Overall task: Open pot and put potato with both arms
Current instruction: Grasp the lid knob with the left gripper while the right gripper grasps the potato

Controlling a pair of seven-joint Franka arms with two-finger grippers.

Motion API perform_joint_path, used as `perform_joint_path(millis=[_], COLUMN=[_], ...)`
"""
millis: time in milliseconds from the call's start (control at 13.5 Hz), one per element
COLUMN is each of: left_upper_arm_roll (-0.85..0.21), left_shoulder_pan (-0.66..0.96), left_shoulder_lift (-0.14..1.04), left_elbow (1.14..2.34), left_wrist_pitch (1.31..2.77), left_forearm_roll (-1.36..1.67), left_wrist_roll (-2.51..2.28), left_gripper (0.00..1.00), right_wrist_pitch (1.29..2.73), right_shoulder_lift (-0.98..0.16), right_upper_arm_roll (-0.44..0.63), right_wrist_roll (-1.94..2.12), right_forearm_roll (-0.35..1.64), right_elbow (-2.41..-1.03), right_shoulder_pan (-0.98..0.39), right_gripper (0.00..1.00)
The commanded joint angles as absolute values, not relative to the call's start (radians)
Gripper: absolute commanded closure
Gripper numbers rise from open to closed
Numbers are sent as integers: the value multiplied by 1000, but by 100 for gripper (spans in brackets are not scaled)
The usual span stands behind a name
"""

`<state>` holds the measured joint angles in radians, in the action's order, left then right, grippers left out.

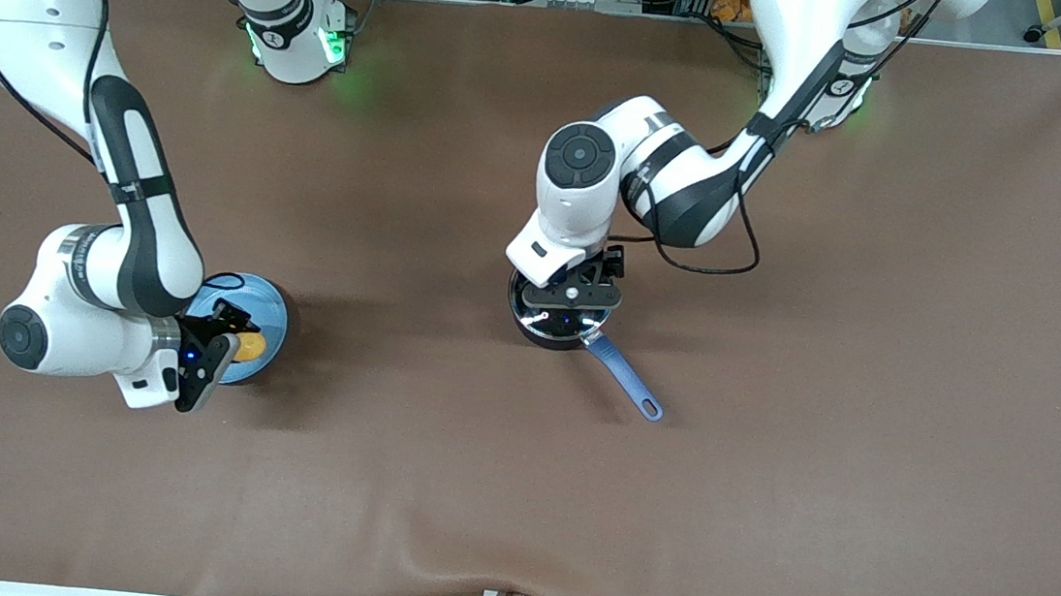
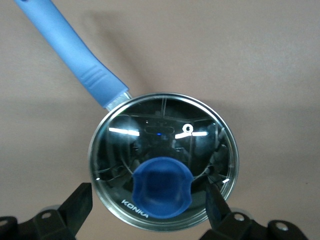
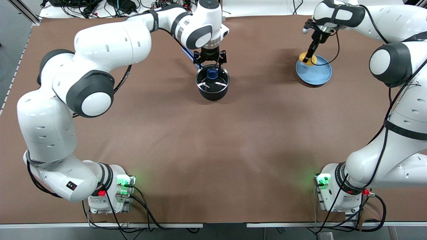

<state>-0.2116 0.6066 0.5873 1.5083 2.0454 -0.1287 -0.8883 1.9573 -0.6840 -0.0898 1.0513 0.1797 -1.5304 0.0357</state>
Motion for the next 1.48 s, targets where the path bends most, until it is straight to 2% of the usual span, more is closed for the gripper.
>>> perform_joint_path(millis=[0, 517, 665, 1256, 1403], left_upper_arm_roll=[-207, -206, -206, -206, -206], left_shoulder_pan=[614, 623, 623, 623, 623], left_shoulder_lift=[595, 615, 617, 627, 630], left_elbow=[1512, 1516, 1517, 1516, 1516], left_wrist_pitch=[2054, 2069, 2069, 2069, 2069], left_forearm_roll=[-153, -153, -153, -152, -152], left_wrist_roll=[-910, -911, -911, -913, -914], left_gripper=[0, 1, 8, 14, 24], right_wrist_pitch=[1945, 1950, 1948, 1940, 1944], right_shoulder_lift=[-657, -600, -594, -551, -546], right_upper_arm_roll=[-89, -89, -87, -91, -91], right_wrist_roll=[927, 628, 548, 194, 118], right_forearm_roll=[215, 216, 216, 241, 244], right_elbow=[-1519, -1509, -1497, -1499, -1499], right_shoulder_pan=[-7, -124, -155, -279, -305], right_gripper=[100, 100, 100, 100, 100])
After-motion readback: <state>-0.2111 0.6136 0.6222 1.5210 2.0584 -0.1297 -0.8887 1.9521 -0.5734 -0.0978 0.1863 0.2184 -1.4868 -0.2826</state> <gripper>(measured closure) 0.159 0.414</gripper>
